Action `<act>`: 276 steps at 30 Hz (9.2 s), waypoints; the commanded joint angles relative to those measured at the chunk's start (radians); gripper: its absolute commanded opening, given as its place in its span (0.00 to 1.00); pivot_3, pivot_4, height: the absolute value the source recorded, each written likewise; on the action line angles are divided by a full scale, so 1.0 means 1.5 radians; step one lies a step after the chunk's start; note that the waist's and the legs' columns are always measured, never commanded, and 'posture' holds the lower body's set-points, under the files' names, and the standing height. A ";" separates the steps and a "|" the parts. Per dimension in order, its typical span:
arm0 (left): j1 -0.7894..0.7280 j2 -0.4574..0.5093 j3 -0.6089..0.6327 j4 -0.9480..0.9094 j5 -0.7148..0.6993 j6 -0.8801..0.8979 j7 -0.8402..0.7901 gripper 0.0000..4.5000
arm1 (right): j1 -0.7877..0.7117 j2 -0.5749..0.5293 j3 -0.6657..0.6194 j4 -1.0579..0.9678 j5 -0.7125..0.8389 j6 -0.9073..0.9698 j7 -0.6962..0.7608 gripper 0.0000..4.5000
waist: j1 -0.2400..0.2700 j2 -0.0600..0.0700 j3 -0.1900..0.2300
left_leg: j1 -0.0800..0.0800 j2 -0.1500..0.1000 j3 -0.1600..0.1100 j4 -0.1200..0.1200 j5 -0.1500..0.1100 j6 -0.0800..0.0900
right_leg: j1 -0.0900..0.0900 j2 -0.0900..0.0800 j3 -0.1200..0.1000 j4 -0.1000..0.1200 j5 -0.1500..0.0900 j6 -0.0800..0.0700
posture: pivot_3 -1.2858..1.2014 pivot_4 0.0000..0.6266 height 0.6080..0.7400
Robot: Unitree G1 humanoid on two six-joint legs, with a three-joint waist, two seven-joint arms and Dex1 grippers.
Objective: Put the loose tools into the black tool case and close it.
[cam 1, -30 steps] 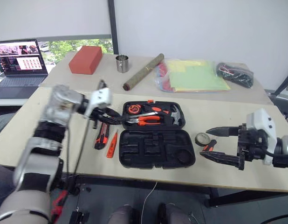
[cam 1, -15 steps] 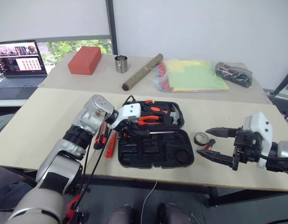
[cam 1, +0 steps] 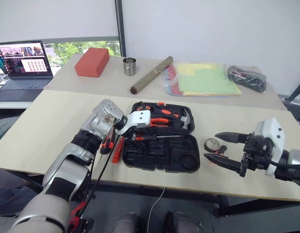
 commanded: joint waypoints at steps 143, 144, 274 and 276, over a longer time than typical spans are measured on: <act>0.285 0.305 0.254 -0.388 -0.366 0.143 0.022 1.00 | -0.511 0.263 0.527 0.476 -0.472 -0.241 0.212 0.00 | -0.037 0.005 0.000 | 0.011 0.001 0.000 -0.010 0.002 -0.006 | 0.005 0.011 0.015 0.001 -0.005 -0.005 | 0.52 0.24 0.98; 0.284 0.305 0.254 -0.387 -0.366 0.142 0.022 1.00 | -0.506 0.265 0.536 0.477 -0.481 -0.243 0.211 0.00 | -0.037 0.005 0.000 | 0.011 0.001 0.000 -0.010 0.002 -0.006 | 0.005 0.011 0.015 0.001 -0.005 -0.005 | 0.52 0.24 0.98; 0.007 0.121 -0.105 -0.086 -0.044 0.079 -0.086 0.09 | -0.217 0.096 0.215 -0.060 0.014 0.079 -0.097 1.00 | -0.019 0.001 0.000 | 0.008 0.002 0.000 -0.012 0.005 -0.006 | 0.002 0.011 0.016 0.001 -0.006 -0.003 | 0.52 0.24 0.98; 0.009 0.113 -0.097 -0.086 -0.043 0.087 -0.080 0.20 | -0.217 0.098 0.217 -0.060 0.014 0.078 -0.100 1.00 | -0.020 0.001 0.000 | 0.008 0.002 0.000 -0.012 0.005 -0.006 | 0.002 0.011 0.016 0.001 -0.006 -0.003 | 0.52 0.24 0.98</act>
